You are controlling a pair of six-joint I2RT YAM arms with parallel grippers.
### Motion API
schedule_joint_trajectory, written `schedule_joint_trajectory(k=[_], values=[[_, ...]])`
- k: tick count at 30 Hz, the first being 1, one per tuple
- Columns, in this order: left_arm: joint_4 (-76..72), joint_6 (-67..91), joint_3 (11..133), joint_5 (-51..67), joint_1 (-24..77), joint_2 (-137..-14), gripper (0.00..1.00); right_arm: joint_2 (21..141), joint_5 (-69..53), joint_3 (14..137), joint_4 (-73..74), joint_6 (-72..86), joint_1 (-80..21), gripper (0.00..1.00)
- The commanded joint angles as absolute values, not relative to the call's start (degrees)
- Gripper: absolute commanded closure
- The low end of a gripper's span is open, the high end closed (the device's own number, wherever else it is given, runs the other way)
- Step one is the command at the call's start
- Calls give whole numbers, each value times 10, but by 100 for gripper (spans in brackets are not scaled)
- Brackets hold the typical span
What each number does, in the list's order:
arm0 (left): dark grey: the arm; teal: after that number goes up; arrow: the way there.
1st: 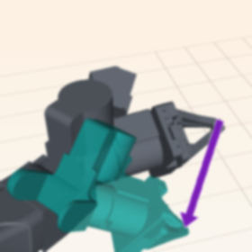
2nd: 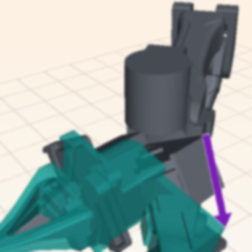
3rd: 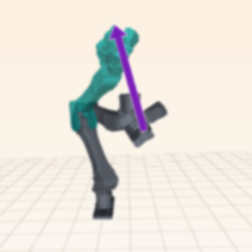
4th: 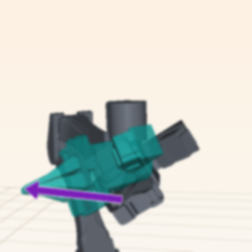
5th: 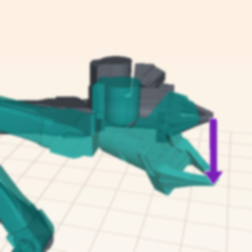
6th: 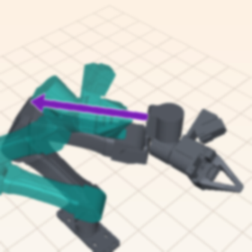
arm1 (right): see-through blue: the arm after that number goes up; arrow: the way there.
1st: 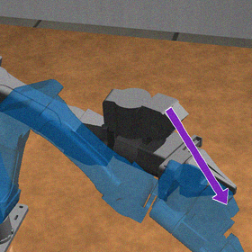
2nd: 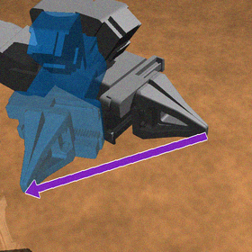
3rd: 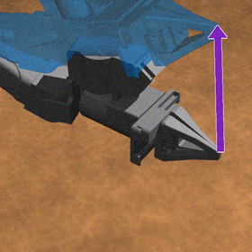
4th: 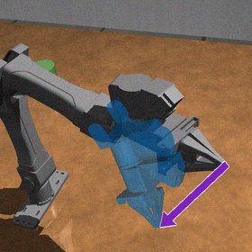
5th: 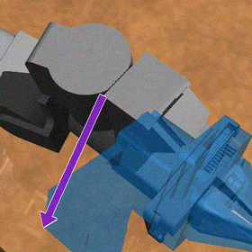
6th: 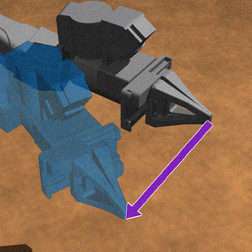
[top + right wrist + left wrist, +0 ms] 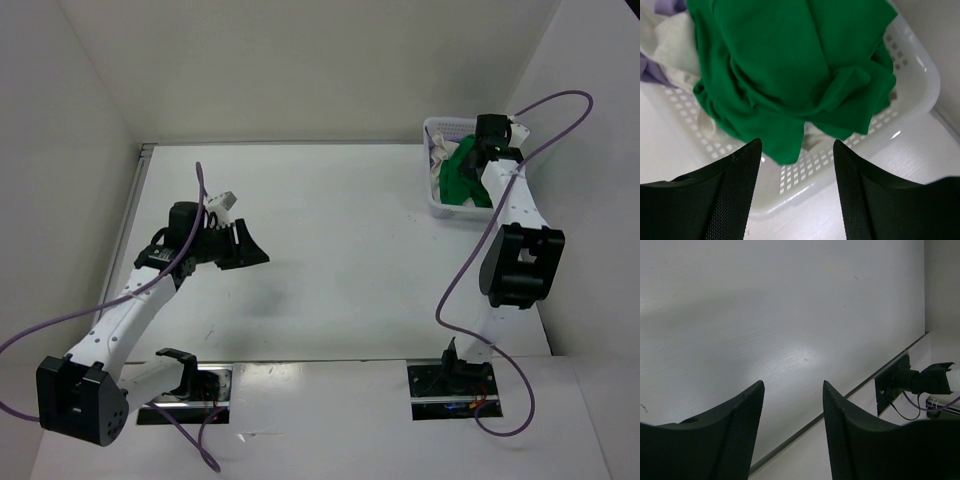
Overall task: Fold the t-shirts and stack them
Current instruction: Grab crumpled tshirt from bin with the right arm
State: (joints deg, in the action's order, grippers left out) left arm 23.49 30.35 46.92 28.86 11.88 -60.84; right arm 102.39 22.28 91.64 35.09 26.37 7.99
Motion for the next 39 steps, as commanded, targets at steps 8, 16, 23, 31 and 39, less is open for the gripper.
schedule_joint_trajectory(k=[8,16,23,31,39], values=[[199,337,454,301,118,-592,38,1113,294,1047,305,228,94,35],[205,326,466,288,118,-609,37,1140,252,1060,307,228,94,44],[200,331,466,294,118,-614,35,1134,225,1065,301,233,94,80],[200,331,455,288,118,-614,35,1079,205,1043,285,244,94,100],[189,337,461,294,118,-609,35,989,128,1050,298,251,94,100]])
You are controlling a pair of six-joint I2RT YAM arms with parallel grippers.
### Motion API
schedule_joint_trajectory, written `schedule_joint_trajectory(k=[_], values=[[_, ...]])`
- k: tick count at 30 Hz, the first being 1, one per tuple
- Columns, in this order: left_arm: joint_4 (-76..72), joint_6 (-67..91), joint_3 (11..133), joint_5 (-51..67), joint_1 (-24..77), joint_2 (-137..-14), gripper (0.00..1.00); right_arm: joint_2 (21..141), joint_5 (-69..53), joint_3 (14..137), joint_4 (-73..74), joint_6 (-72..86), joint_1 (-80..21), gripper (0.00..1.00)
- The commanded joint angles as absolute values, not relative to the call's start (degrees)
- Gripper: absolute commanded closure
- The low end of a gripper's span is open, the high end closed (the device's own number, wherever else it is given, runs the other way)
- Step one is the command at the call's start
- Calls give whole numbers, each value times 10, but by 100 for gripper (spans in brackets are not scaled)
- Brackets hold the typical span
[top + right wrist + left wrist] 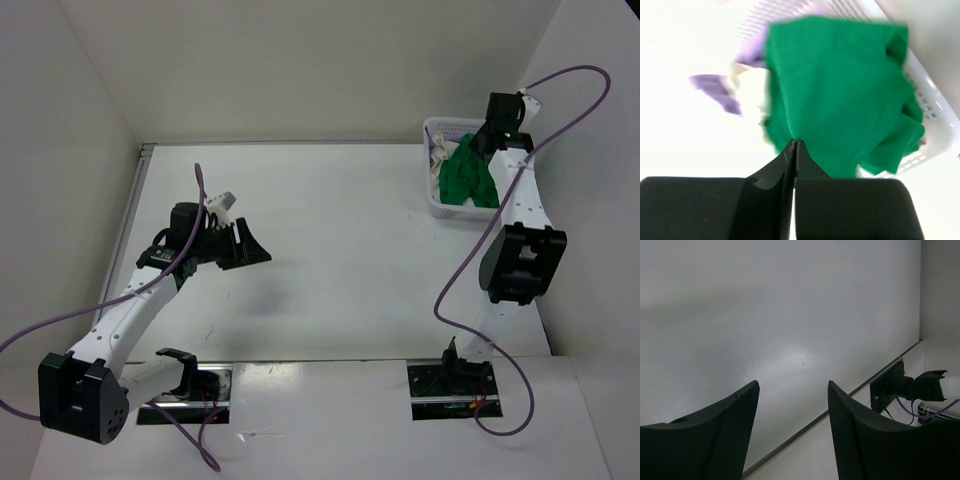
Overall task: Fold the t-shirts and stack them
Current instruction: Grab crumpled tshirt from bin with the right arm, then move the tshirt to the center of the board
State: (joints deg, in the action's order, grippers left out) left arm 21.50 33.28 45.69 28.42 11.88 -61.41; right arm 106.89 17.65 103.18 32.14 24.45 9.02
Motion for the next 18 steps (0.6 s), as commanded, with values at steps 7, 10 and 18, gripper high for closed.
schedule_joint_trajectory(k=[7,10,18], values=[[76,462,480,351,118,-652,31,883,-113,1124,291,358,66,100],[116,437,517,292,118,-652,31,839,-216,1163,249,406,21,100],[139,451,530,236,85,-629,25,823,-408,1325,110,561,-34,100]])
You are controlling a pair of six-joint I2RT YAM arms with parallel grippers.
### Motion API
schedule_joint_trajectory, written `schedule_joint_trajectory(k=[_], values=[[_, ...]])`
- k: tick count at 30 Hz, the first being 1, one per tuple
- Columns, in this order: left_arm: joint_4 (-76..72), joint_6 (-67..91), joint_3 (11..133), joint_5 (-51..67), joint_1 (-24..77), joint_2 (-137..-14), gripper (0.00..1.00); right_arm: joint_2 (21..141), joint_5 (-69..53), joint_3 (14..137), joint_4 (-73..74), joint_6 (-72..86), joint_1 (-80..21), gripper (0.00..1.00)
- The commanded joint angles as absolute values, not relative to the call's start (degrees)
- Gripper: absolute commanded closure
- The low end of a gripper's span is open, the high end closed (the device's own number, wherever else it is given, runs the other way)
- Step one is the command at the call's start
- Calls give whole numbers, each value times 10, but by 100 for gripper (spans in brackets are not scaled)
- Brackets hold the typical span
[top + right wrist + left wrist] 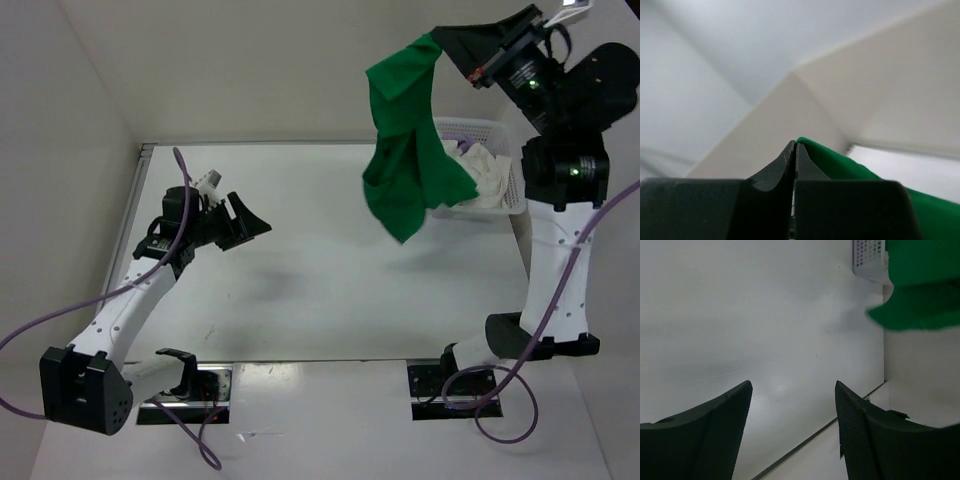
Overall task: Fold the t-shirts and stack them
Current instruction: Move the tshirt to the center of the board
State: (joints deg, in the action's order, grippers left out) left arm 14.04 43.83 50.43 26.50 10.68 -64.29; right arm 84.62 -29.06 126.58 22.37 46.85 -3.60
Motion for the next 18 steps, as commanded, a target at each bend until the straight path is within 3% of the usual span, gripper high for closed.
schedule_joint_trajectory(k=[1,5,7,8,10,14,18], values=[[139,451,530,230,79,-624,25,823,-417,1343,110,567,-34,100],[153,446,558,222,60,-629,22,823,-436,1302,97,572,-34,100],[160,438,571,216,48,-629,21,805,-444,1177,68,572,-34,100],[169,428,577,211,42,-629,21,795,-450,1052,60,551,-39,100],[177,419,577,211,42,-629,21,795,-435,978,60,527,-50,100],[188,399,534,206,42,-624,20,817,-363,823,76,476,-68,100],[214,385,493,200,42,-609,20,866,-237,776,121,432,-68,100]])
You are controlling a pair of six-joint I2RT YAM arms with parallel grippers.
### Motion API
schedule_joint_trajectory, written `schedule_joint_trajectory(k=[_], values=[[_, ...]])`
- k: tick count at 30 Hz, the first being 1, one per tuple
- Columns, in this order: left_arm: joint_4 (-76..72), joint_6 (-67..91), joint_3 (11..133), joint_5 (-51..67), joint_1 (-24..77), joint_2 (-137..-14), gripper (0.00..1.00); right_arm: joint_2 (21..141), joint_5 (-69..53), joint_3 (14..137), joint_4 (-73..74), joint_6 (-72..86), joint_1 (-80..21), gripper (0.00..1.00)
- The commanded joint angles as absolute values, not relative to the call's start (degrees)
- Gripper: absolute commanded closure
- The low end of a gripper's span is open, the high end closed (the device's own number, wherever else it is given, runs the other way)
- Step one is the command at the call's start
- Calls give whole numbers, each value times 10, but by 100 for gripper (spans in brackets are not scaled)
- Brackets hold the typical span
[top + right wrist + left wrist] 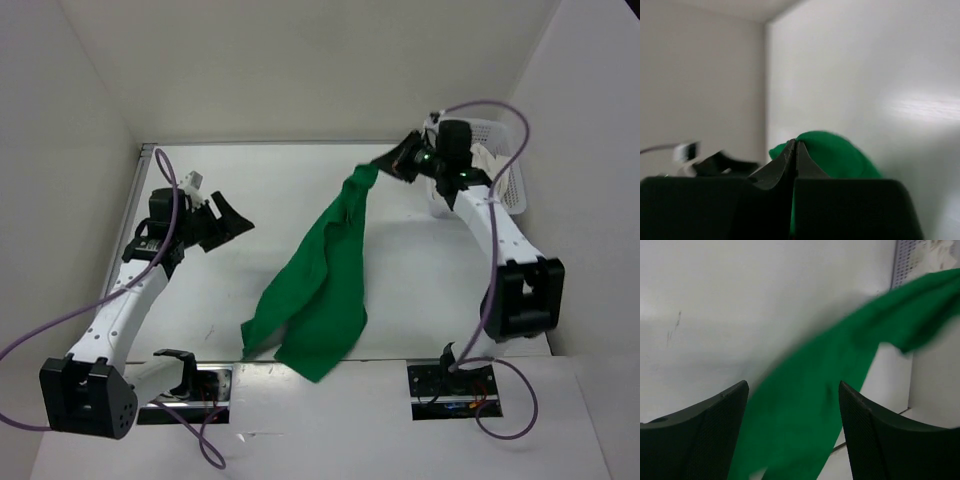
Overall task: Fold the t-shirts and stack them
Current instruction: Move the tshirt to the center of the board
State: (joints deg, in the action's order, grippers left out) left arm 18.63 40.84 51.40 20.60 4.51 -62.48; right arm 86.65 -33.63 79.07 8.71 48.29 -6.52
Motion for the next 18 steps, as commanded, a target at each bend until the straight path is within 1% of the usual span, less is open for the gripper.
schedule_joint_trajectory(k=[1,4,8,9,10,11,12,13,14,15,17,18], values=[[221,375,493,194,42,-609,20,871,-200,770,142,427,-68,100],[247,361,481,174,54,-598,21,843,-142,763,169,414,-55,100],[261,366,451,181,69,-592,24,801,-75,748,214,396,-23,100],[261,372,443,181,77,-592,26,801,-69,742,223,390,-11,97],[266,380,435,173,91,-585,26,793,-69,733,237,385,-4,89],[266,394,429,164,97,-577,26,787,-69,722,243,375,-4,83],[258,405,424,150,98,-570,26,787,-69,722,255,367,-4,70],[246,416,418,142,98,-570,26,780,-69,715,262,360,-4,64],[237,427,407,137,98,-570,26,773,-59,715,270,353,-16,61],[225,447,407,137,98,-570,26,773,-43,721,280,331,-50,60],[191,461,398,155,98,-576,27,780,6,751,309,307,-100,58],[183,461,398,162,98,-585,27,787,25,765,322,294,-152,58]])
